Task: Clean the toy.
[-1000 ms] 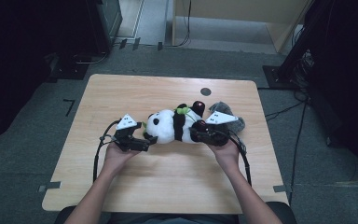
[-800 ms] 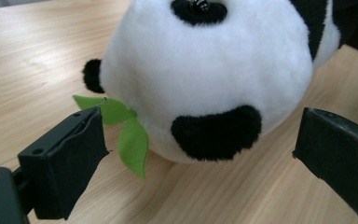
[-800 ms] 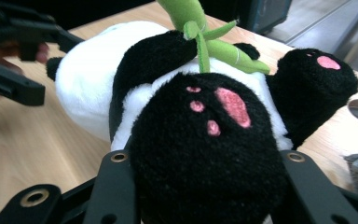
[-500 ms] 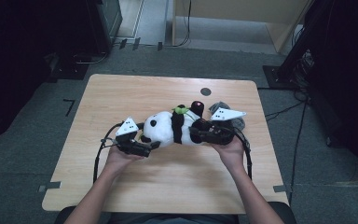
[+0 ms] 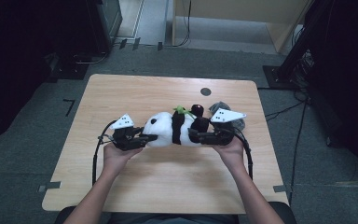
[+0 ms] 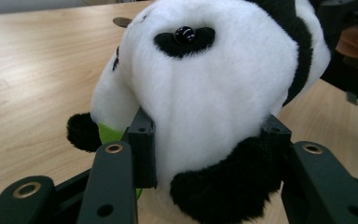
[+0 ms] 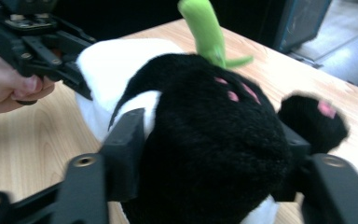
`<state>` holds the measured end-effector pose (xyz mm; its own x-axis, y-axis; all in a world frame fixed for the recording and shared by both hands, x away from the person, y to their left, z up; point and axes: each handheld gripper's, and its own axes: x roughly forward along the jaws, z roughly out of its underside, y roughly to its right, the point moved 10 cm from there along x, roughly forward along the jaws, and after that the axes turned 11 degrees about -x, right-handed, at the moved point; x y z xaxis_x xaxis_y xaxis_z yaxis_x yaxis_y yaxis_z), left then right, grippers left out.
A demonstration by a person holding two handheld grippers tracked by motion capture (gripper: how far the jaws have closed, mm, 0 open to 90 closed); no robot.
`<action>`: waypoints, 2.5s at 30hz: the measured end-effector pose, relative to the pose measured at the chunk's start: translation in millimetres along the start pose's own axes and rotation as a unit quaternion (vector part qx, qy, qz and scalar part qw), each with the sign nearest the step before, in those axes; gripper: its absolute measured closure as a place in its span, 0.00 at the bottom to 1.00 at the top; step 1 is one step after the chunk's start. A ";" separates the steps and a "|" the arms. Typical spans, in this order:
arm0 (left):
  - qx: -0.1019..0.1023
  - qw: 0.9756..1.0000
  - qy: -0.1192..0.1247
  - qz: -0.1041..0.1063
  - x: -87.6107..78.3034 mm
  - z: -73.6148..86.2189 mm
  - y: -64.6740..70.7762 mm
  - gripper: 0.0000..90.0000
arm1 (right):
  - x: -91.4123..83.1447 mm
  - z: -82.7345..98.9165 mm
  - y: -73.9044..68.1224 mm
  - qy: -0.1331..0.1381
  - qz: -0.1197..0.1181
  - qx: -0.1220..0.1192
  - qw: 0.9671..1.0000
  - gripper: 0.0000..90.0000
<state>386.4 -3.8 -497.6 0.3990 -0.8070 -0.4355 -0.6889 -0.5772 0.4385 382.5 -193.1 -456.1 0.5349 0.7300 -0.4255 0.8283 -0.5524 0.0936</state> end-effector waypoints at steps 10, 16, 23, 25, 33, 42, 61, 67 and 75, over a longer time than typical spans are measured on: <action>-0.035 0.999 0.009 0.005 -16.1 -15.0 -6.8 0.59 | 1.5 20.1 4.9 -0.005 0.008 -0.032 0.999 0.13; -0.057 0.997 -0.011 0.044 -13.2 -15.2 8.0 0.58 | 21.3 20.8 -12.6 0.010 -0.036 -0.063 0.997 0.00; -0.031 0.999 -0.005 0.012 -8.7 -15.6 7.2 0.46 | 30.8 30.6 -11.0 -0.032 0.024 -0.072 0.997 0.34; -0.020 1.000 -0.001 0.008 -6.1 -15.2 4.3 0.34 | 29.0 30.1 -7.9 -0.039 0.014 -0.051 0.998 0.37; -0.003 1.000 0.022 0.011 -15.4 -13.2 -4.6 0.27 | 18.0 31.9 9.9 -0.064 0.024 -0.007 0.998 0.39; 0.049 0.999 0.013 -0.002 -0.9 -0.4 0.4 0.18 | 2.1 17.7 11.3 -0.035 -0.009 0.048 0.998 0.35; 0.019 1.000 0.019 -0.015 -4.7 -8.9 1.5 0.47 | 6.0 11.7 -3.5 -0.007 -0.033 0.026 0.999 0.13; -0.010 0.999 0.042 -0.012 -18.2 -20.5 -4.3 0.47 | 2.9 26.4 3.2 -0.007 -0.009 -0.004 1.000 0.11; -0.089 0.994 0.037 0.048 -17.0 -24.7 8.7 0.46 | 25.7 26.5 -14.0 0.004 0.009 -0.054 0.998 0.06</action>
<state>388.7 1.8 -467.0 0.3850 -0.8621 -0.3294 -0.6108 -0.5056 0.6093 380.2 -177.3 -492.2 0.5514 0.7230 -0.4162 0.8311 -0.5195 0.1984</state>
